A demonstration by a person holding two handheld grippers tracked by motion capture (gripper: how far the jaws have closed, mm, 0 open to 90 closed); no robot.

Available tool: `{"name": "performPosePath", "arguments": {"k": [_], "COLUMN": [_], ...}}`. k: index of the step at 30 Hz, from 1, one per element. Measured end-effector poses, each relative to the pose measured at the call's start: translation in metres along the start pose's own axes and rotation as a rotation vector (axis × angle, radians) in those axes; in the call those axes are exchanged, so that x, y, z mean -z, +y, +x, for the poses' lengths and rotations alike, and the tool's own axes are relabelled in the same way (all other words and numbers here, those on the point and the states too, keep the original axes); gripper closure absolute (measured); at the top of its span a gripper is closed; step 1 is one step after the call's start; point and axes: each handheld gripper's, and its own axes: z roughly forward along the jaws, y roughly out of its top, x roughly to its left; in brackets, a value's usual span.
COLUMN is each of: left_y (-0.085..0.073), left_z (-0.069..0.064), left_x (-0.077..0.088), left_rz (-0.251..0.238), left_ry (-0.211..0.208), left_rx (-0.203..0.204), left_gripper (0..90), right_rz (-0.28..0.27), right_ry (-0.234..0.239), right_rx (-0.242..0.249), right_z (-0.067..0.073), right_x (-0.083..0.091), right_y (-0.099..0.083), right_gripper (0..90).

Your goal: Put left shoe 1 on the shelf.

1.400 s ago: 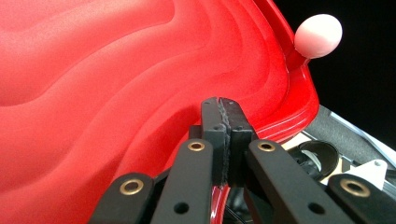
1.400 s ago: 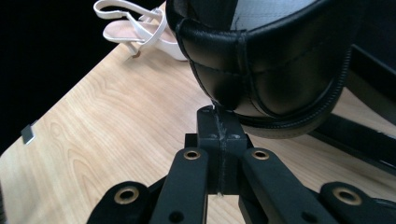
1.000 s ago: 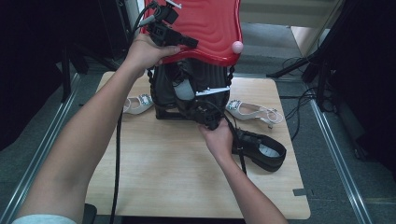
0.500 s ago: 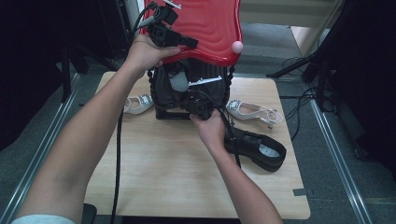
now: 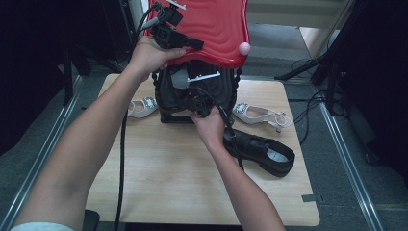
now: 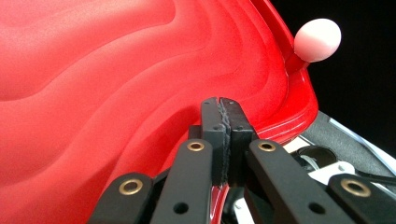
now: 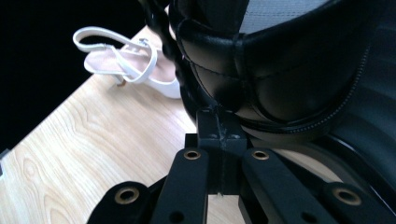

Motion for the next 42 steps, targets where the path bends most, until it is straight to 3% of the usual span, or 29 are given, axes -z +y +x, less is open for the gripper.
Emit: {"name": "performPosePath", "arguments": {"k": [9,14,16,20,26,30,34,42], "left_y": [0.001,0.001,0.002,0.002,0.005,0.006,0.001,-0.021], "left_z": [0.002,0.0,-0.001,0.003,-0.003,-0.006,-0.009,-0.027], "left_x": [0.0,0.001,0.001,0.002,0.016,0.027,0.035,0.048], "left_rz": [-0.001,0.005,0.007,0.007,0.005,0.02,0.027,0.021], "left_ry": [-0.017,-0.005,0.004,-0.027,-0.032,-0.054,-0.075,-0.059], "left_rx": [0.03,0.034,0.033,0.06,0.045,0.042,0.04,0.022], "left_gripper": [86.6,86.0,85.9,83.4,76.3,64.2,56.4,50.9], "right_rz": [0.02,0.018,-0.004,-0.003,-0.032,-0.031,-0.02,-0.016], "right_ry": [0.013,0.053,0.067,0.077,0.132,0.142,0.164,0.212], "right_rx": [-0.018,-0.027,-0.025,0.023,0.059,0.083,0.149,0.141], "right_z": [0.002,0.003,0.005,0.011,0.017,0.016,0.013,0.001], "right_x": [-0.015,-0.023,-0.018,-0.007,0.016,0.03,0.039,0.062], "right_y": [0.006,0.001,-0.001,-0.007,-0.02,-0.029,-0.042,-0.066], "right_gripper": [90.0,90.0,90.0,90.0,90.0,82.4,72.2,64.6]}}
